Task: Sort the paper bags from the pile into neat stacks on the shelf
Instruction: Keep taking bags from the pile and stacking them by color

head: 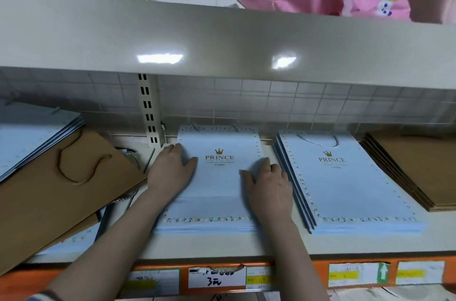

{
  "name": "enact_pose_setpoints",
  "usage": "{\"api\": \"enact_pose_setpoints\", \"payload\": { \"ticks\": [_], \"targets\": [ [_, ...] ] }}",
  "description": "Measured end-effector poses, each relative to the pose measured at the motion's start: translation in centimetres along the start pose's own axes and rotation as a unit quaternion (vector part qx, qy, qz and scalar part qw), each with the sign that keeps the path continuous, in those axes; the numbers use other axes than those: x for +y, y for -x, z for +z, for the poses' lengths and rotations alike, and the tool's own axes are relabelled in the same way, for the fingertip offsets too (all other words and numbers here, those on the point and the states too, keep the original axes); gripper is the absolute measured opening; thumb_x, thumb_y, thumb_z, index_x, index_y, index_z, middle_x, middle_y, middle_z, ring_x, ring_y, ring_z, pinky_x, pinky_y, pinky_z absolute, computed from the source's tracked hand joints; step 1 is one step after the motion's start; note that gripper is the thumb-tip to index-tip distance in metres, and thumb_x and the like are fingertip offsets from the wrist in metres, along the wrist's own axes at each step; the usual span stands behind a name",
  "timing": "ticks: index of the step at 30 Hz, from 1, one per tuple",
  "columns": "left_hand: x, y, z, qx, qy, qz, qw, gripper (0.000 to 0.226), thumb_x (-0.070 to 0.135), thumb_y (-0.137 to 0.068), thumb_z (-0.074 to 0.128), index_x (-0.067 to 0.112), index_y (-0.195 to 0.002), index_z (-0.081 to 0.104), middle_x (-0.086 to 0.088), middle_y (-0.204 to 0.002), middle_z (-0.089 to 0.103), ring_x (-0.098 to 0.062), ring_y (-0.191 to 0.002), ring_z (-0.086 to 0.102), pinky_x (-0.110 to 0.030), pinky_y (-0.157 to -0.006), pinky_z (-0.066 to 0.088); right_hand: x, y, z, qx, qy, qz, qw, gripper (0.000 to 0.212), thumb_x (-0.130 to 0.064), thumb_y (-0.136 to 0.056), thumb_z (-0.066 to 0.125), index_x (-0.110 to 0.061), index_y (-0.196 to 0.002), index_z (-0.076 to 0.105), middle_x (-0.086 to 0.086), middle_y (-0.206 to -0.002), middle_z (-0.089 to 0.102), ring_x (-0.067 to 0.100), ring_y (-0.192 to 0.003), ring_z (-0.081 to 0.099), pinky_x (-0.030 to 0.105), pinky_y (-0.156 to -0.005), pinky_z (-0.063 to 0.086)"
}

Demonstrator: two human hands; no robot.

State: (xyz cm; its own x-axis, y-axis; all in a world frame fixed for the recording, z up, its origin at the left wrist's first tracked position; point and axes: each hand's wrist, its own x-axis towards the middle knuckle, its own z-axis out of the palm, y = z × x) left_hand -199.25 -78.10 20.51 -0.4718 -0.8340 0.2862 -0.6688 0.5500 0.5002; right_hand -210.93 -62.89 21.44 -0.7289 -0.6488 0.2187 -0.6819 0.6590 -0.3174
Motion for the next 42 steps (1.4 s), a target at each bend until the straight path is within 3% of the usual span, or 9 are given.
{"api": "enact_pose_setpoints", "payload": {
  "ticks": [4, 11, 15, 22, 25, 27, 32, 38, 42],
  "targets": [
    [0.7, 1.5, -1.5, 0.040, -0.038, 0.022, 0.998, 0.045, 0.034, -0.090, 0.058, 0.001, -0.120, 0.055, -0.016, -0.122, 0.056, -0.033, -0.113, 0.049, -0.038, -0.090, 0.040, 0.2, 1.0, -0.2, 0.024, -0.003, -0.030, 0.999, 0.067, -0.053, -0.097, 0.028, -0.008, -0.146, 0.021, 0.008, -0.139, 0.040, 0.023, -0.128, 0.038, 0.033, -0.102, 0.032],
    [1.6, 4.2, -4.0, 0.077, -0.055, 0.015, 0.995, 0.039, 0.031, -0.091, 0.055, 0.002, -0.117, 0.057, -0.014, -0.119, 0.058, -0.033, -0.108, 0.053, -0.039, -0.083, 0.045, 0.5, 2.4, 1.1, 0.059, -0.043, -0.073, 0.995, 0.058, -0.044, -0.091, 0.052, 0.004, -0.124, 0.052, 0.020, -0.115, 0.059, 0.037, -0.110, 0.054, 0.046, -0.093, 0.045],
    [0.5, 6.4, -5.0, 0.093, -0.103, 0.012, 0.990, 0.045, 0.031, -0.091, 0.056, 0.002, -0.125, 0.055, -0.017, -0.130, 0.054, -0.033, -0.119, 0.049, -0.041, -0.095, 0.042, -0.7, 3.8, 1.0, 0.052, -0.088, -0.087, 0.991, 0.067, -0.048, -0.089, 0.033, 0.007, -0.117, 0.058, 0.023, -0.108, 0.063, 0.040, -0.102, 0.059, 0.047, -0.087, 0.051],
    [-2.4, 8.7, -8.6, 0.148, -0.165, -0.017, 0.975, 0.048, 0.028, -0.086, 0.064, -0.001, -0.124, 0.056, -0.023, -0.132, 0.052, -0.036, -0.128, 0.042, -0.040, -0.107, 0.031, -3.7, 6.0, 0.8, -0.007, -0.085, -0.148, 0.985, 0.081, -0.054, -0.086, 0.008, 0.000, -0.137, 0.038, 0.017, -0.135, 0.046, 0.033, -0.129, 0.037, 0.041, -0.112, 0.027],
    [-4.4, 9.5, -10.6, 0.156, -0.188, -0.039, 0.969, 0.051, 0.032, -0.087, 0.063, 0.000, -0.127, 0.055, -0.023, -0.134, 0.050, -0.036, -0.131, 0.040, -0.041, -0.109, 0.029, -5.5, 6.9, 0.4, -0.049, -0.070, -0.175, 0.981, 0.066, -0.050, -0.099, 0.019, -0.007, -0.148, 0.017, 0.012, -0.152, 0.024, 0.026, -0.142, 0.015, 0.034, -0.117, 0.009],
    [-5.9, 10.2, -11.9, 0.163, -0.190, -0.054, 0.967, 0.053, 0.033, -0.087, 0.062, 0.000, -0.128, 0.053, -0.022, -0.136, 0.049, -0.036, -0.132, 0.039, -0.042, -0.110, 0.028, -7.3, 7.6, 0.1, -0.055, -0.074, -0.193, 0.977, 0.064, -0.047, -0.100, 0.023, -0.009, -0.150, 0.012, 0.010, -0.154, 0.019, 0.025, -0.143, 0.011, 0.032, -0.116, 0.007],
    [-10.5, 12.2, -16.1, 0.178, -0.179, -0.098, 0.963, 0.057, 0.036, -0.090, 0.057, 0.003, -0.136, 0.046, -0.020, -0.144, 0.040, -0.032, -0.139, 0.028, -0.041, -0.114, 0.019, -13.0, 10.1, 0.7, -0.037, -0.086, -0.212, 0.973, 0.062, -0.045, -0.098, 0.036, -0.004, -0.144, 0.030, 0.016, -0.144, 0.037, 0.030, -0.136, 0.029, 0.038, -0.113, 0.021],
    [-17.6, 15.1, -21.6, 0.175, -0.171, -0.123, 0.962, 0.056, 0.032, -0.089, 0.060, -0.002, -0.133, 0.048, -0.024, -0.141, 0.042, -0.036, -0.137, 0.030, -0.043, -0.113, 0.021, -20.4, 14.6, 2.8, 0.033, -0.101, -0.213, 0.971, 0.050, -0.037, -0.088, 0.060, 0.004, -0.117, 0.058, 0.023, -0.109, 0.061, 0.039, -0.105, 0.057, 0.047, -0.089, 0.049],
    [-22.3, 16.9, -24.6, 0.185, -0.162, -0.117, 0.962, 0.055, 0.032, -0.086, 0.065, -0.006, -0.124, 0.055, -0.029, -0.132, 0.050, -0.042, -0.130, 0.039, -0.047, -0.110, 0.028, -25.2, 17.6, 3.2, 0.047, -0.098, -0.207, 0.972, 0.055, -0.044, -0.083, 0.047, 0.003, -0.105, 0.065, 0.021, -0.094, 0.064, 0.038, -0.091, 0.063, 0.045, -0.077, 0.055]
  ]
}}
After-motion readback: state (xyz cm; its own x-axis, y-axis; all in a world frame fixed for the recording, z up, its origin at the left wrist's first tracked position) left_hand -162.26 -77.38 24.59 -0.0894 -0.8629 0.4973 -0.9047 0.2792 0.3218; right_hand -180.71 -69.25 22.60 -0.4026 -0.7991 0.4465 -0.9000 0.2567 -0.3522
